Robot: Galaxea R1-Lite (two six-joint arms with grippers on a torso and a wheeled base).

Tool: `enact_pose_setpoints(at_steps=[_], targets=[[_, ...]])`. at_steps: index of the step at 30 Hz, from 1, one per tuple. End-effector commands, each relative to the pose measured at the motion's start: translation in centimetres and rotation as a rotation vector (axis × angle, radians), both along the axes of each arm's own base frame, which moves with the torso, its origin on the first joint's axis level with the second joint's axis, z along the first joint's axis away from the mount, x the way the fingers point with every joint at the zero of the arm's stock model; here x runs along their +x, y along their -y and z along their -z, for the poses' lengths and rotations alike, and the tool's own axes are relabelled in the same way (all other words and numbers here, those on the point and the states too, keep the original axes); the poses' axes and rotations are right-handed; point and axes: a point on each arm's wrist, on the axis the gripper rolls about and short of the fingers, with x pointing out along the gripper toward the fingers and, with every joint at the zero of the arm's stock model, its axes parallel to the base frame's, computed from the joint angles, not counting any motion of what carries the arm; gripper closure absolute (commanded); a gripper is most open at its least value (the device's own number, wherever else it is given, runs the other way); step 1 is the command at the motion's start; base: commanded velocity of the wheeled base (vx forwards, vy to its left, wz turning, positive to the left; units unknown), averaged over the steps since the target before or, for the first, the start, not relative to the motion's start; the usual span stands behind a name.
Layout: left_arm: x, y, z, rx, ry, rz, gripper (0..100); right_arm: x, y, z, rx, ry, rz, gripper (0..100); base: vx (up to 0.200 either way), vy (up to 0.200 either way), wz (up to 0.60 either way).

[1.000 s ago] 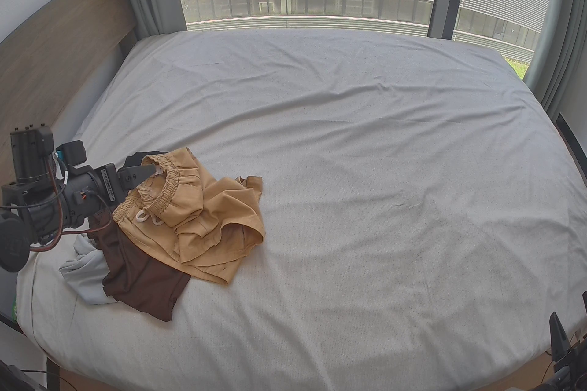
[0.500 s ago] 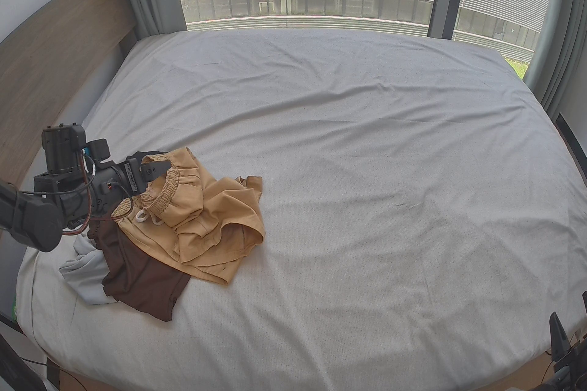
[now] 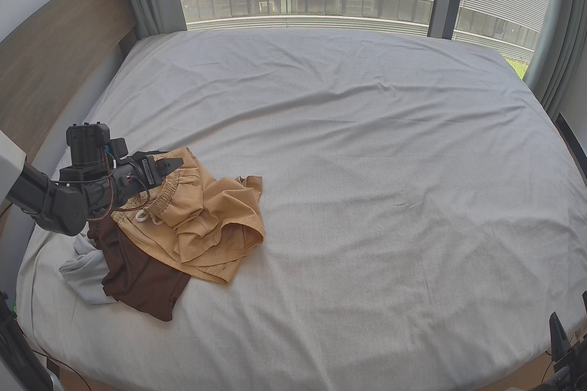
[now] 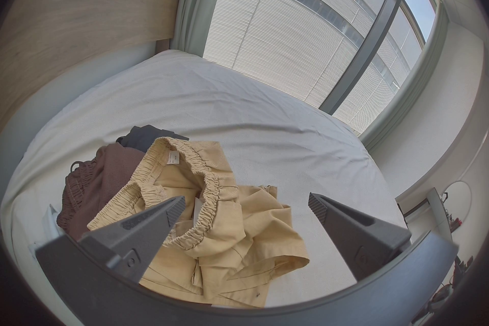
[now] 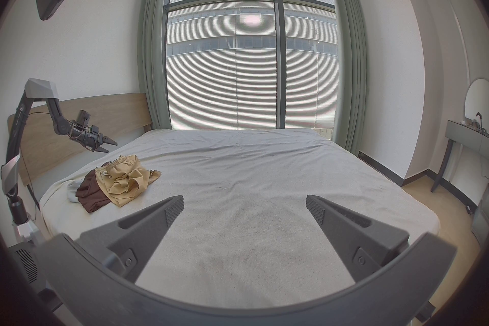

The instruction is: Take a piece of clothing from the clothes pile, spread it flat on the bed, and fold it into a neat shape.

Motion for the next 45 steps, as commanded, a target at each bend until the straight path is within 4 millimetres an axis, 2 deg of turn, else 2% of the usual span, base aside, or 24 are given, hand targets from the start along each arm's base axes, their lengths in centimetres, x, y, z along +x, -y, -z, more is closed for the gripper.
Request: enact_pose_setpoints(at_steps=[1,7,9,20,30,36,44,45], targets=[[1.3,0.0,1.9,0.001,-0.041,-0.002,0,0.0,0.0,0.5,0.000,-0.001,0.000,0,0.000,0.000,0.00],[2.6,0.1,3.2,0.001,-0.055,-0.002,0,0.0,0.0,0.5,0.000,-0.001,0.000,0,0.000,0.000,0.00],[3.6,0.0,4.0,0.002,-0.061,-0.005,0,0.0,0.0,0.5,0.000,-0.001,0.000,0,0.000,0.000,0.00],[6.2,-0.1,5.6,-0.001,-0.058,-0.009,0,0.0,0.0,0.5,0.000,-0.001,0.000,0,0.000,0.000,0.00],[7.5,0.4,5.9,-0.035,-0.046,-0.011,0,0.0,0.0,0.5,0.000,-0.001,0.000,0,0.000,0.000,0.00],[7.4,1.0,6.2,-0.035,-0.052,0.006,0,0.0,0.0,0.5,0.000,-0.001,0.000,0,0.000,0.000,0.00],[7.7,0.9,6.4,-0.035,-0.051,0.001,0,0.0,0.0,0.5,0.000,-0.001,0.000,0,0.000,0.000,0.00],[7.7,0.8,6.4,-0.035,-0.049,0.000,100,0.0,0.0,0.5,0.000,-0.001,0.000,0,0.000,0.000,0.00]])
